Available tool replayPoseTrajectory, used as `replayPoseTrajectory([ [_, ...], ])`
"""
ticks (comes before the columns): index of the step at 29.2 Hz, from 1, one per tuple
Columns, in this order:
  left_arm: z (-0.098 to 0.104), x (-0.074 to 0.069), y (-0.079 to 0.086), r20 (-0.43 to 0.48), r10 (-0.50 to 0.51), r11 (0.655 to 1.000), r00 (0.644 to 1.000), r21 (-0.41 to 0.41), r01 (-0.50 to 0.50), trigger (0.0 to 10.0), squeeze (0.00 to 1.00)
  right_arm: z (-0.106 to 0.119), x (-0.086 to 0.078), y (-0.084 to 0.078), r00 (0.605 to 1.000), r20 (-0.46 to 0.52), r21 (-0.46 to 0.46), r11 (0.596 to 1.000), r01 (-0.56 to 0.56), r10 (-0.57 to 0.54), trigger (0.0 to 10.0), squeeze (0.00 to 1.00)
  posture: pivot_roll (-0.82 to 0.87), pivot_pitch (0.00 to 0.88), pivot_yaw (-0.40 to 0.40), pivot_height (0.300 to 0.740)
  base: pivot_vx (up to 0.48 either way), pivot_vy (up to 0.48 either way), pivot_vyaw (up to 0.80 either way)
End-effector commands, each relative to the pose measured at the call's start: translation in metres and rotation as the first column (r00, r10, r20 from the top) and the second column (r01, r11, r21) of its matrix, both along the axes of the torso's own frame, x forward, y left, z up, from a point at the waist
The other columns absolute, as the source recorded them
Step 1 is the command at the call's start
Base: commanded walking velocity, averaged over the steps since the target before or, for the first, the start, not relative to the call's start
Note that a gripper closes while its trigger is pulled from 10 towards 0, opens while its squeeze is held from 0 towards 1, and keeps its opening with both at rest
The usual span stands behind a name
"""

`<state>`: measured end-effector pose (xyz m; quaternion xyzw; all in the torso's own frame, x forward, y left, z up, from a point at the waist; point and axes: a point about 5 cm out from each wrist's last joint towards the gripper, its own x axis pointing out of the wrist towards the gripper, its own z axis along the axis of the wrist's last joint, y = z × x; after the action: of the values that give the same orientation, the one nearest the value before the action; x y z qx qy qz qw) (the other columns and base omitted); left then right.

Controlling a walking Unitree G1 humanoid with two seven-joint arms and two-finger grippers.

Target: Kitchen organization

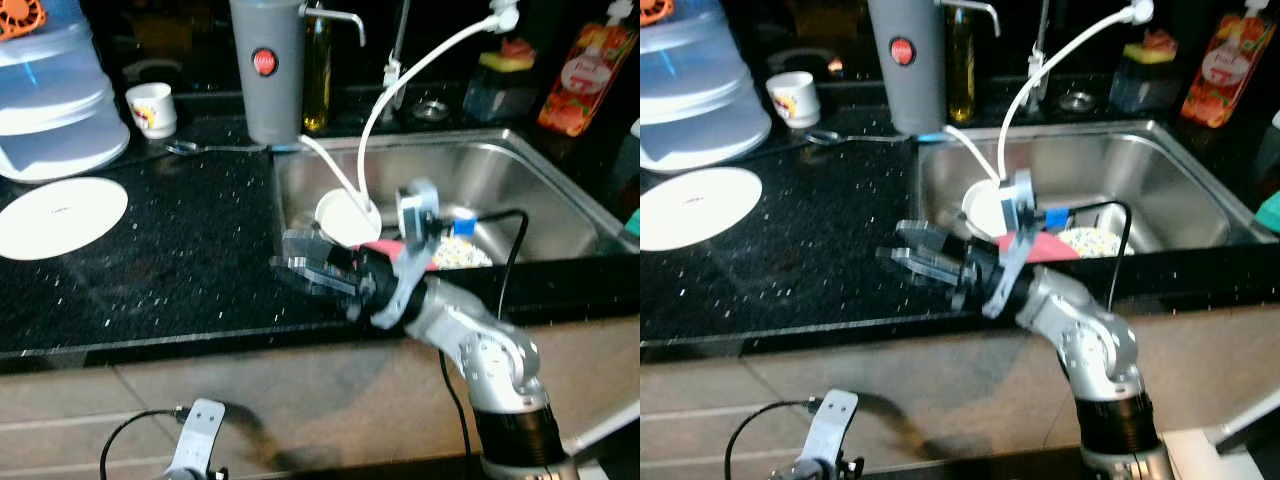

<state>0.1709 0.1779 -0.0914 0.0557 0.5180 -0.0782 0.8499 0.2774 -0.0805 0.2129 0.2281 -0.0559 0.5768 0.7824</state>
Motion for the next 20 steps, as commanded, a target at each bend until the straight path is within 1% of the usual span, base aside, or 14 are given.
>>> replayPoseTrajectory([
  [1,-0.002,-0.004,0.004,-0.022,0.011,1.000,1.000,0.009,-0.011,10.0,0.00,0.000,0.003,0.000,1.000,-0.002,-0.005,1.000,0.029,-0.029,10.0,0.00,0.04,0.000,0.015,0.740,-0.319,0.000,0.00],
  [2,-0.002,-0.004,0.004,-0.024,0.005,1.000,1.000,0.006,-0.005,10.0,0.00,0.000,0.005,0.006,0.998,-0.008,-0.005,0.998,0.058,-0.058,10.0,0.00,0.04,0.000,0.015,0.740,-0.326,0.000,0.00],
  [4,-0.002,-0.004,0.004,-0.025,0.004,1.000,1.000,0.005,-0.004,10.0,0.00,0.000,0.004,0.008,0.998,-0.007,-0.005,0.998,0.059,-0.059,10.0,0.00,0.04,0.000,0.015,0.740,-0.326,0.000,0.00],
  [6,-0.002,-0.004,0.003,-0.026,0.001,1.000,1.000,0.005,-0.001,10.0,0.00,0.001,-0.005,0.014,1.000,0.011,0.006,1.000,-0.003,0.003,10.0,0.00,0.04,0.000,0.016,0.740,-0.332,0.000,0.00],
  [7,-0.002,-0.004,0.003,-0.026,0.001,1.000,1.000,0.005,-0.001,10.0,0.00,0.001,-0.005,0.014,1.000,0.011,0.006,1.000,-0.003,0.003,10.0,0.00,0.04,0.000,0.016,0.740,-0.334,0.000,0.00],
  [9,-0.002,-0.004,0.004,-0.027,-0.004,1.000,1.000,0.008,0.004,10.0,0.00,0.002,-0.011,0.018,0.998,0.028,0.011,0.999,-0.050,0.050,10.0,0.00,0.04,0.000,0.017,0.740,-0.336,0.000,0.00],
  [14,-0.002,-0.004,0.004,-0.027,-0.009,1.000,1.000,0.011,0.009,10.0,0.00,0.003,-0.015,0.025,0.997,0.035,0.008,0.998,-0.068,0.067,10.0,0.00,0.04,0.000,0.017,0.740,-0.331,0.000,0.00],
  [17,-0.001,-0.004,0.004,-0.026,-0.011,1.000,1.000,0.009,0.012,10.0,0.00,-0.001,-0.015,0.033,0.998,0.035,-0.040,0.998,-0.048,0.049,10.0,0.00,0.04,0.000,0.014,0.740,-0.326,0.000,0.00],
  [20,-0.001,-0.004,0.004,-0.026,-0.013,1.000,1.000,0.009,0.014,10.0,0.00,-0.003,-0.016,0.037,0.998,0.040,-0.070,0.997,-0.039,0.042,10.0,0.00,0.04,0.000,0.014,0.740,-0.322,0.000,0.00],
])
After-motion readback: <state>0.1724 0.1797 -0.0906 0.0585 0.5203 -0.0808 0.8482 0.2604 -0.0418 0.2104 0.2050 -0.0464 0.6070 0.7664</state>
